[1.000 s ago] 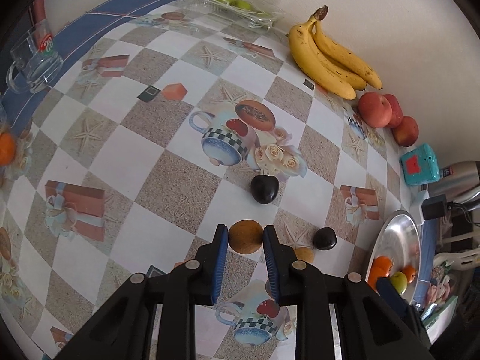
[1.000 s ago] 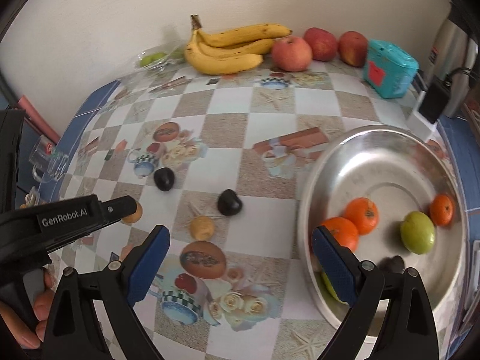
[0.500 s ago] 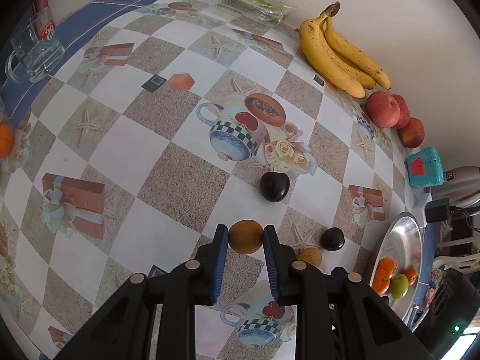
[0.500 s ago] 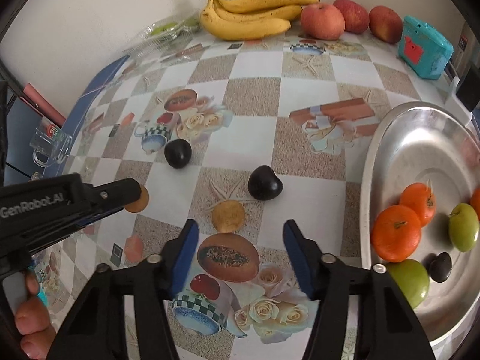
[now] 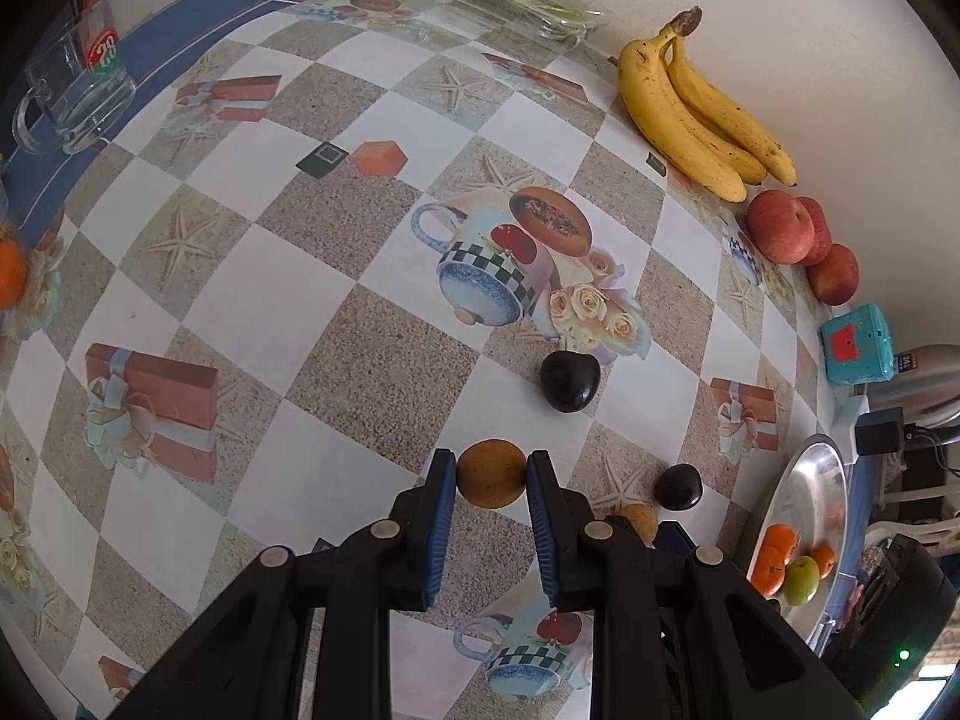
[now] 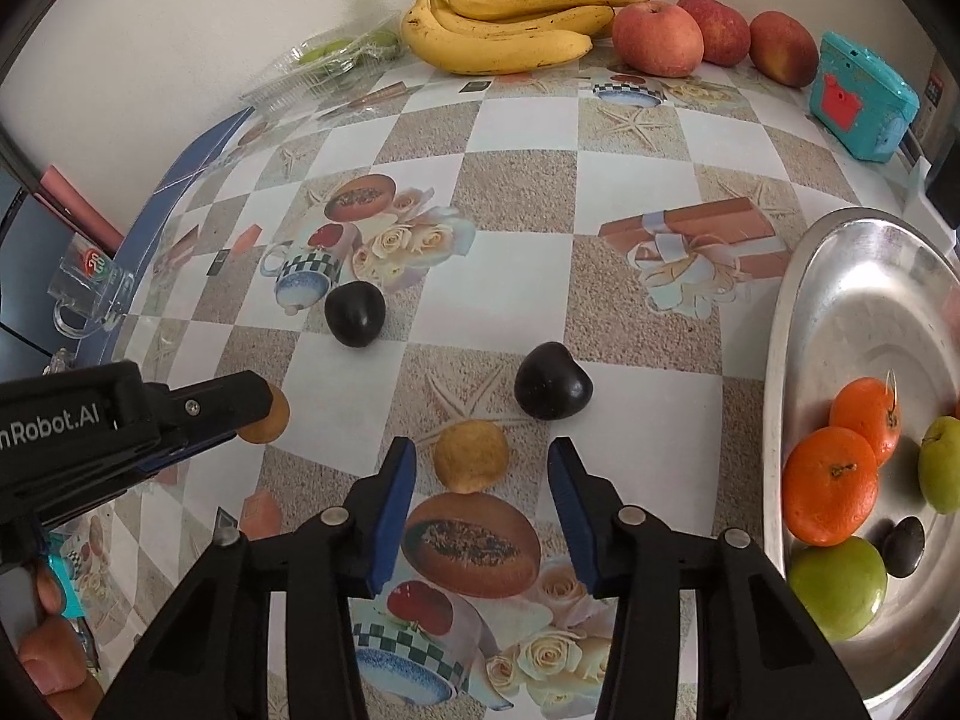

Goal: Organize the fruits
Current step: 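Hold the tan fruit in the left gripper while the right gripper hovers over a dark plum, then grasp a small tan round fruit with the right gripper while the left holds its tan fruit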

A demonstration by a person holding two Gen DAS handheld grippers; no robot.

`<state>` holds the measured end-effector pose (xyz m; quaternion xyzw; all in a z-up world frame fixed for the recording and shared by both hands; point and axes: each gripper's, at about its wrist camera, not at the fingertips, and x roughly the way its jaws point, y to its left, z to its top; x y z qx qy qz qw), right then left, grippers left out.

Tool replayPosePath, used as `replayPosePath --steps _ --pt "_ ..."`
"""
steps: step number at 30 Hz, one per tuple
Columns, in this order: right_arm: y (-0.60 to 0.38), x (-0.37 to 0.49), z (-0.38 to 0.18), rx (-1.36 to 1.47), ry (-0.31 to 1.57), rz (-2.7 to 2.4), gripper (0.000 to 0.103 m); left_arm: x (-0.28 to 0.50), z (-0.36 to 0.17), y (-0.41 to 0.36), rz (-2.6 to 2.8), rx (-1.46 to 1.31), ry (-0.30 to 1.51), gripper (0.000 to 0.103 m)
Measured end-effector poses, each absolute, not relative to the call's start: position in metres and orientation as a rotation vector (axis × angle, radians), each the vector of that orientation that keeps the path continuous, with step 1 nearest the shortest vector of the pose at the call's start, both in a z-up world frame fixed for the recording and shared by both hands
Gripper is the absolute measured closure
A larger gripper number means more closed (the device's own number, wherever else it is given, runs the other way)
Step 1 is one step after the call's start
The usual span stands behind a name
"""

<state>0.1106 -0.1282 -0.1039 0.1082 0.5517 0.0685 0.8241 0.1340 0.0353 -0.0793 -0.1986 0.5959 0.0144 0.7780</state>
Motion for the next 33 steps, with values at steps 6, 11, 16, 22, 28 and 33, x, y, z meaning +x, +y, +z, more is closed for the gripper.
replayPosePath --steps 6,11,16,22,28,33 --pt "-0.127 0.111 -0.104 0.218 1.168 0.137 0.067 0.135 -0.081 0.035 0.036 -0.433 1.291 0.077" --pt "-0.125 0.111 -0.104 0.207 1.168 0.141 0.072 0.135 -0.081 0.036 0.036 -0.434 1.291 0.077" --pt "-0.126 0.110 -0.098 0.224 1.155 0.152 0.075 0.135 -0.078 0.037 0.035 -0.443 1.282 0.077" --pt "-0.129 0.107 -0.091 0.259 1.137 0.171 0.080 0.135 -0.074 0.039 0.031 -0.455 1.269 0.077" --pt "-0.131 0.106 -0.090 0.270 1.137 0.167 0.080 0.135 -0.075 0.040 0.032 -0.459 1.271 0.077" --pt "-0.138 0.108 -0.097 0.326 1.156 0.161 0.078 0.134 -0.075 0.040 0.030 -0.460 1.273 0.077"
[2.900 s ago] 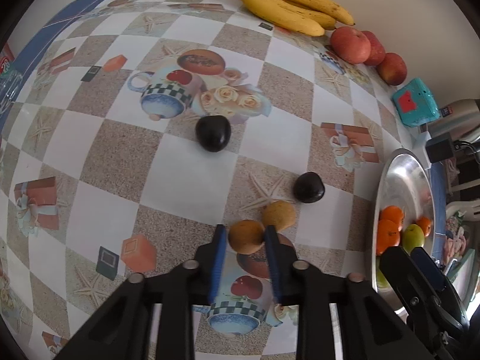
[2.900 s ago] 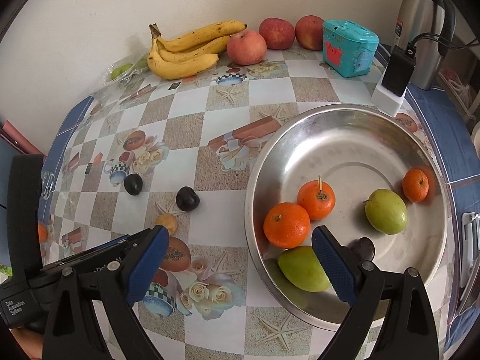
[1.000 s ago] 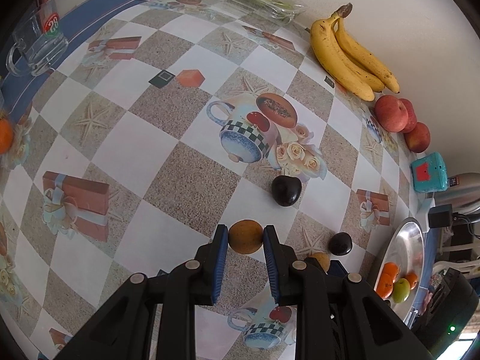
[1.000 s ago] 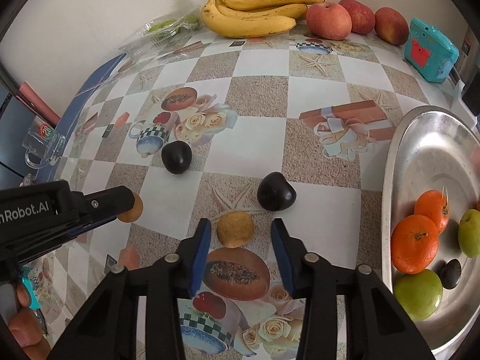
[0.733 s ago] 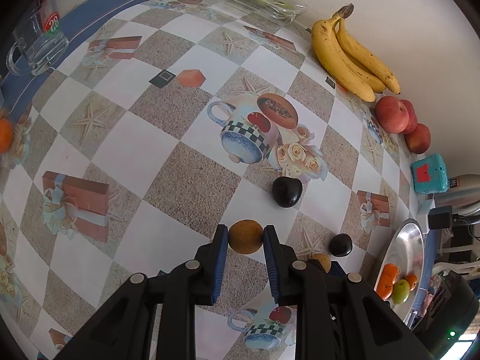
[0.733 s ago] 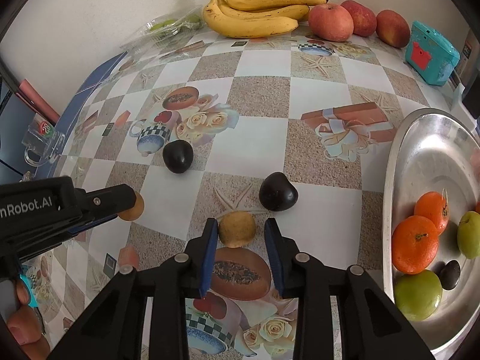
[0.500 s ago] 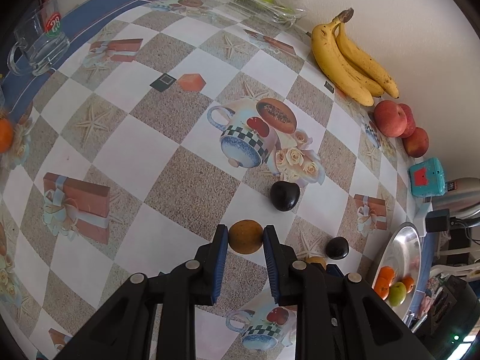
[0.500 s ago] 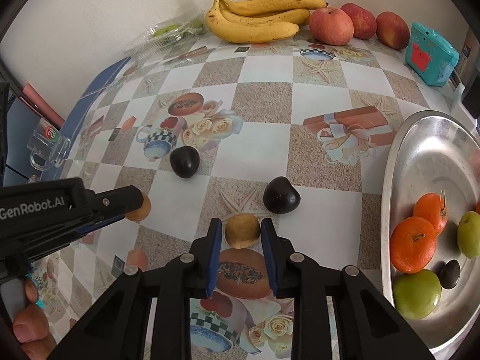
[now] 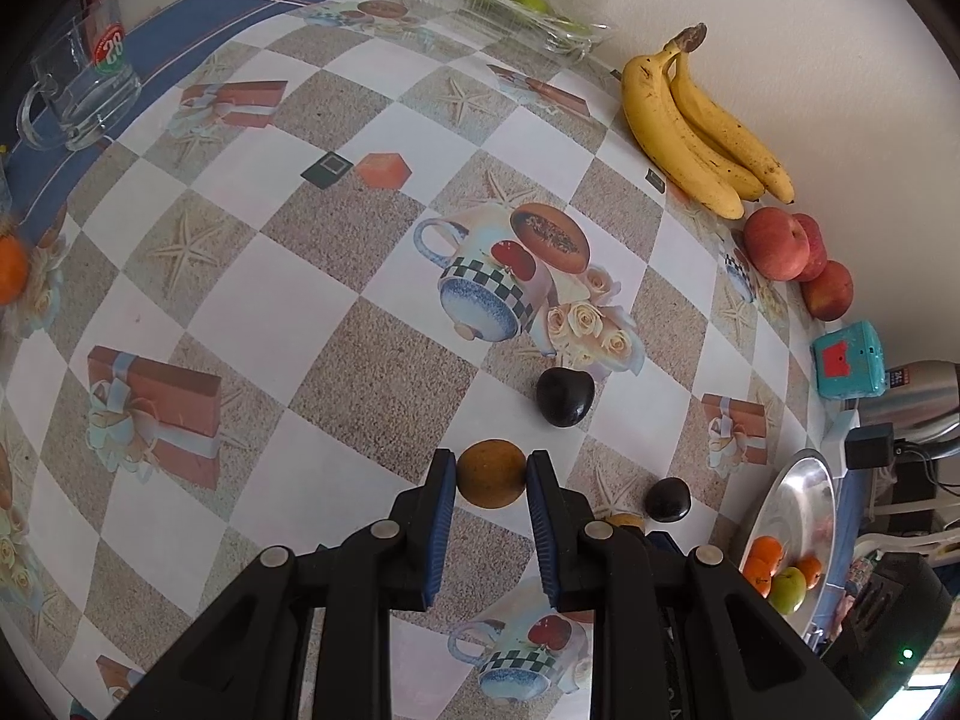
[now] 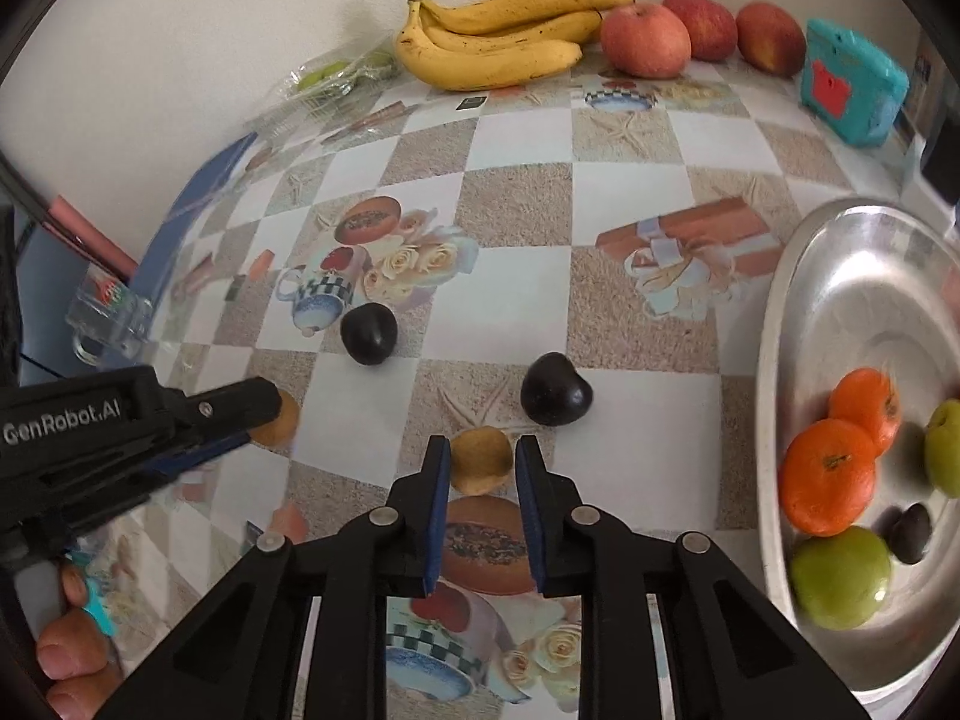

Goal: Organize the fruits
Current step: 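Grasp a small tan round fruit with the right gripper while the left holds its tan fruit, then carry both tan fruits over the steel plate with both grippers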

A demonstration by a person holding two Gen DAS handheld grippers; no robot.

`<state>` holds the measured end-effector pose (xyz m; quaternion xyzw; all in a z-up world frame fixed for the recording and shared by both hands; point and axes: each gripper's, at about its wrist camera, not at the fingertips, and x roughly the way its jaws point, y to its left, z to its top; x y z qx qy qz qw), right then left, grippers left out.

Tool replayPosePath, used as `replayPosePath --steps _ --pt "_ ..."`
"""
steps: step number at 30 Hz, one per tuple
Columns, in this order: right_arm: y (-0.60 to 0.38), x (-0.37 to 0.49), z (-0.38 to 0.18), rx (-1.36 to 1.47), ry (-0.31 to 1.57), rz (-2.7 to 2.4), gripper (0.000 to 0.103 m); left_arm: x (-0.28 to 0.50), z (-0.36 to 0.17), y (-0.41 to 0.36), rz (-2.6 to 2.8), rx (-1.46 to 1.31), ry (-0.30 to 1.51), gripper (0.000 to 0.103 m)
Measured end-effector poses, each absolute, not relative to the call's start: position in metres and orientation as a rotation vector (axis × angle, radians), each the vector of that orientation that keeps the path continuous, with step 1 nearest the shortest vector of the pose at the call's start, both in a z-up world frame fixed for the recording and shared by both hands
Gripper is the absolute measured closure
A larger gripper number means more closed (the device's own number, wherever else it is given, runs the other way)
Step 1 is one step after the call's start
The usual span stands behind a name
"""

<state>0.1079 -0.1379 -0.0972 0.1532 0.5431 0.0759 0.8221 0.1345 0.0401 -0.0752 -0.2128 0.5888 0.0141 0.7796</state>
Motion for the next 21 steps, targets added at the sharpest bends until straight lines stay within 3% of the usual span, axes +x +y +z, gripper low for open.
replayPosePath --steps 3,21 --pt "-0.137 0.110 -0.100 0.323 1.163 0.159 0.073 0.134 -0.076 0.040 0.029 -0.461 1.275 0.077" --pt "-0.136 0.109 -0.095 0.318 1.131 0.158 0.077 0.136 -0.074 0.040 0.027 -0.472 1.271 0.077"
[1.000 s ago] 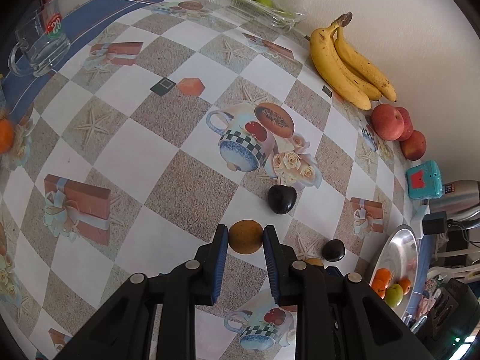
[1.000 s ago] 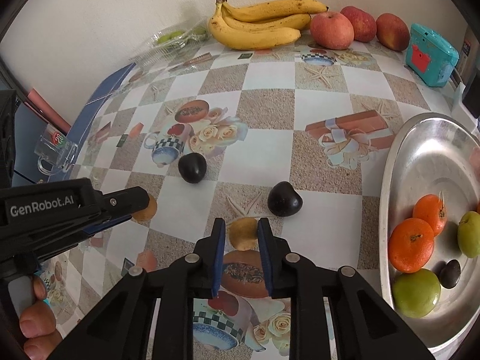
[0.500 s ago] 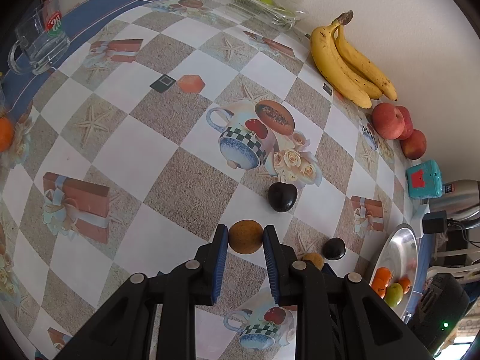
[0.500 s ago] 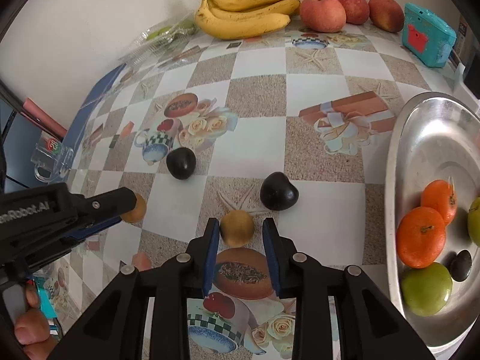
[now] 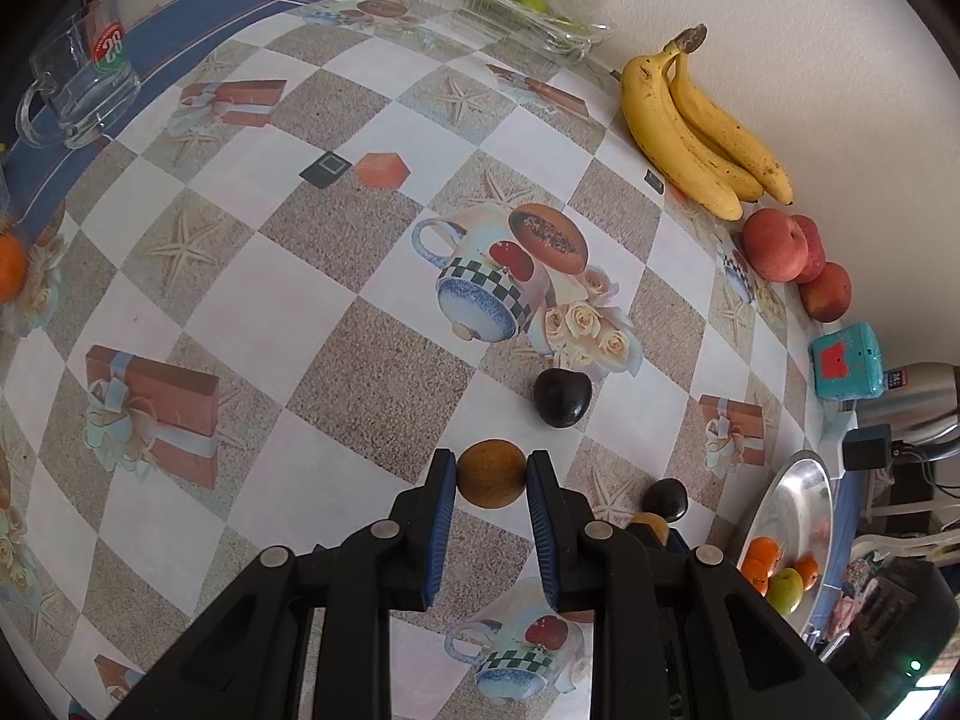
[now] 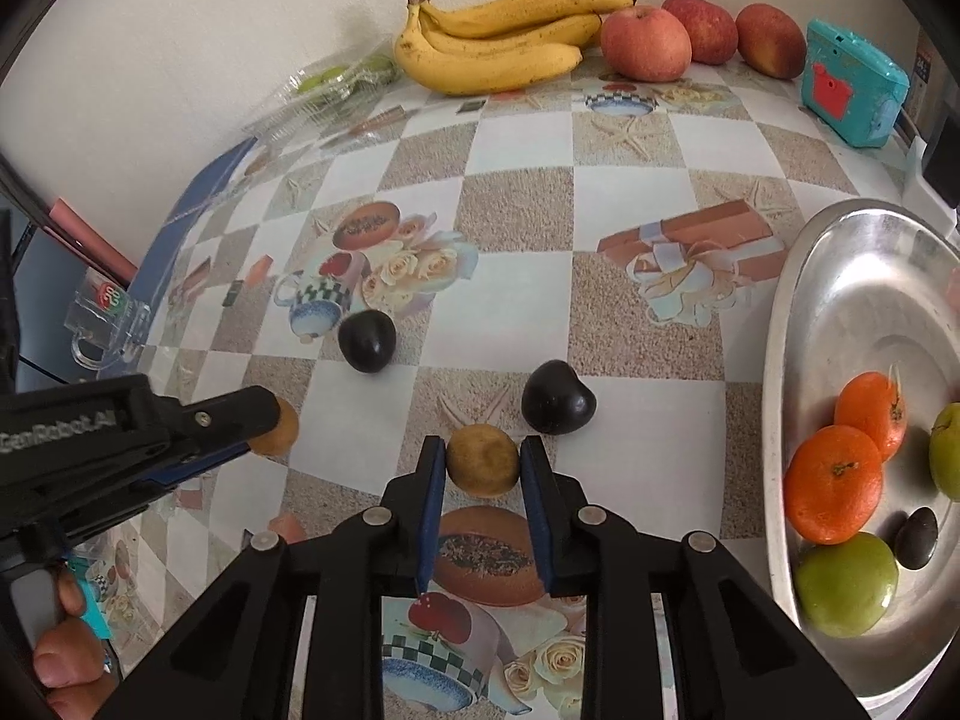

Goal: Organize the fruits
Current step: 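Carry both tan fruits over the steel plate with both grippers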

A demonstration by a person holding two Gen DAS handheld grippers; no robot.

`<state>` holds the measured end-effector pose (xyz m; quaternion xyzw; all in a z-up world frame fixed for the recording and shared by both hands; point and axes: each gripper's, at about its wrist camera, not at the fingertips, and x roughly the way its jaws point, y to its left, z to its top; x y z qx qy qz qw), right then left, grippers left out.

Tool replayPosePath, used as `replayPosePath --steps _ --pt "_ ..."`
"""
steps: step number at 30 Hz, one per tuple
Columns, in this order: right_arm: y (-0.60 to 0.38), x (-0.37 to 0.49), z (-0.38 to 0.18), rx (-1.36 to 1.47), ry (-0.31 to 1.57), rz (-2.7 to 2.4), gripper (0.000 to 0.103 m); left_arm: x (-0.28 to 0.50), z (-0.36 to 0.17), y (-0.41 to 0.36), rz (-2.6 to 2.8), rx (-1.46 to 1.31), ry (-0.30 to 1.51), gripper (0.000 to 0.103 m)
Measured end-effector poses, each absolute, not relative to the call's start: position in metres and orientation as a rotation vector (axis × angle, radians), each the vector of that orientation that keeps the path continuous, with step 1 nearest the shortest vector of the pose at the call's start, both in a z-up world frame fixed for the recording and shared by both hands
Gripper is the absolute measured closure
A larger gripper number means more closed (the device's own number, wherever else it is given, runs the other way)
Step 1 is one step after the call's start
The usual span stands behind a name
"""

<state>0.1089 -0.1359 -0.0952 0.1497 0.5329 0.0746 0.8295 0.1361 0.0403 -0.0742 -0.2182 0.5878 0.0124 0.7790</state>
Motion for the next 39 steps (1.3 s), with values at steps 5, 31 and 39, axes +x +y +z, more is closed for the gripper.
replayPosePath --steps 5,31,39 --pt "-0.143 0.104 -0.079 0.329 1.092 0.158 0.077 0.136 -0.065 0.037 0.001 -0.470 1.244 0.077" --pt "-0.290 0.056 -0.047 0.555 0.982 -0.102 0.077 0.107 -0.041 -0.096 -0.330 -0.247 1.226 0.077" --pt "-0.329 0.032 -0.038 0.581 0.942 -0.167 0.077 0.091 -0.044 -0.147 -0.472 -0.173 1.200 0.077"
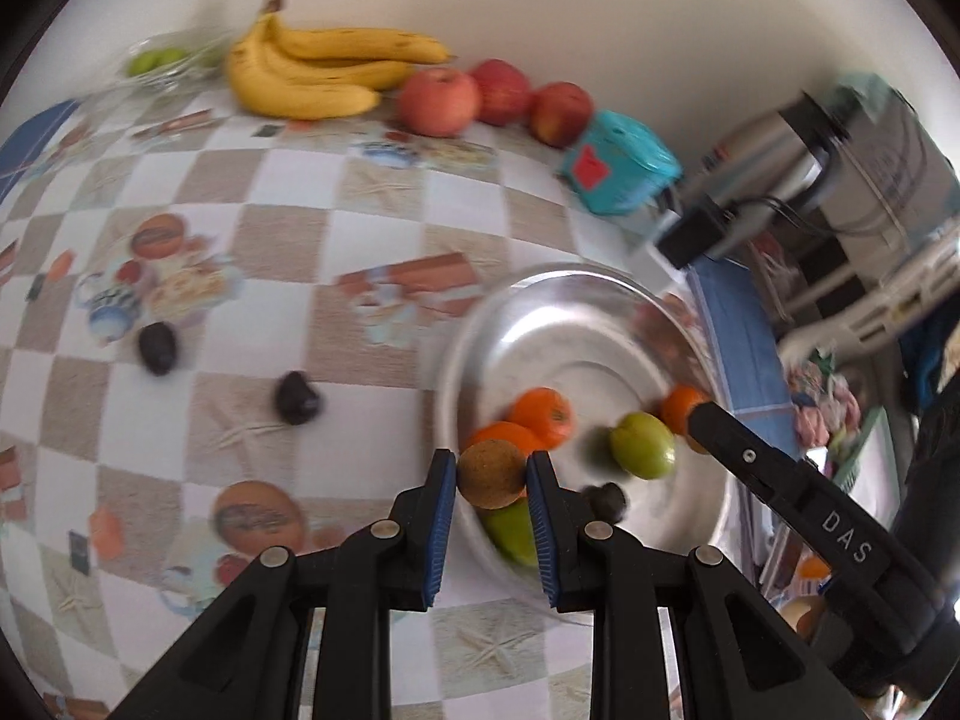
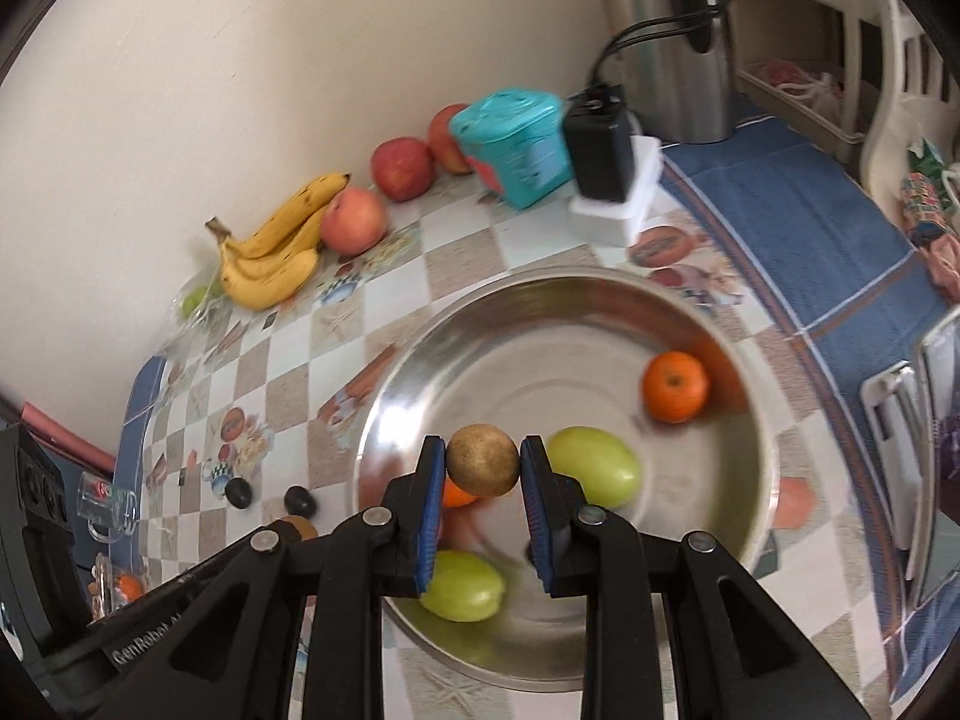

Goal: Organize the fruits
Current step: 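Carry both tan fruits over the steel plate with both grippers, then lower both tan fruits into the plate and open both grippers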

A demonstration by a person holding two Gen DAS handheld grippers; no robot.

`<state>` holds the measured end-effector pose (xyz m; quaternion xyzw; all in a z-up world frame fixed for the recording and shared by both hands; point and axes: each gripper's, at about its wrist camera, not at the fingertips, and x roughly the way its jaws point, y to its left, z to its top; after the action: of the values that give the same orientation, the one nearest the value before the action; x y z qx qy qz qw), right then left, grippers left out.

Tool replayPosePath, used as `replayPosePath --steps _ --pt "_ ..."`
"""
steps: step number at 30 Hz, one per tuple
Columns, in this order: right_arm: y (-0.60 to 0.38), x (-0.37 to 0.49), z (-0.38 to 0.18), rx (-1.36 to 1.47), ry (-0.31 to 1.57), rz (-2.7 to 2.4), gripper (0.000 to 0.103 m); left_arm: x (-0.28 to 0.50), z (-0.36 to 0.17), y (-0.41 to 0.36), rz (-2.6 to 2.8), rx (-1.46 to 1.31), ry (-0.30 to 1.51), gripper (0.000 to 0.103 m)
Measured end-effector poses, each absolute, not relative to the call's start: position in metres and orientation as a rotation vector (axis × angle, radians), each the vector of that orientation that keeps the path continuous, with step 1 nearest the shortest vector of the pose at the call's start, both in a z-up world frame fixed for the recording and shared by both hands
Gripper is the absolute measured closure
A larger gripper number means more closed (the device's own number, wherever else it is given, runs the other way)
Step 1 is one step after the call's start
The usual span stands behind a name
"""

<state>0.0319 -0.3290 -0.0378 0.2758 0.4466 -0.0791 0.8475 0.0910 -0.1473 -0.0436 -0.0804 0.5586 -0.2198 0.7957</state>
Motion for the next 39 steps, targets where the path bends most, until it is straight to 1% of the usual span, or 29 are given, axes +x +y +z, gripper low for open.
replayPosePath --steps 3,8,15,28,39 --pt "-0.338 0.027 -0.039 0.605 0.936 -0.169 0.077 0.090 -0.046 -0.159 -0.517 -0.180 1.203 0.077" --pt "-0.342 0.025 -0.040 0.615 0.942 -0.157 0.076 0.085 -0.044 -0.176 -0.559 -0.144 1.155 0.077" --pt "-0.341 0.029 -0.049 0.626 0.974 -0.145 0.076 0.083 -0.047 -0.185 -0.569 -0.113 1.131 0.077" --pt "-0.342 0.030 -0.061 0.654 1.018 -0.157 0.076 0.084 -0.054 -0.186 -0.550 -0.109 1.142 0.076" --pt "-0.342 0.031 -0.058 0.647 1.009 -0.157 0.076 0.087 -0.055 -0.183 -0.550 -0.125 1.149 0.075"
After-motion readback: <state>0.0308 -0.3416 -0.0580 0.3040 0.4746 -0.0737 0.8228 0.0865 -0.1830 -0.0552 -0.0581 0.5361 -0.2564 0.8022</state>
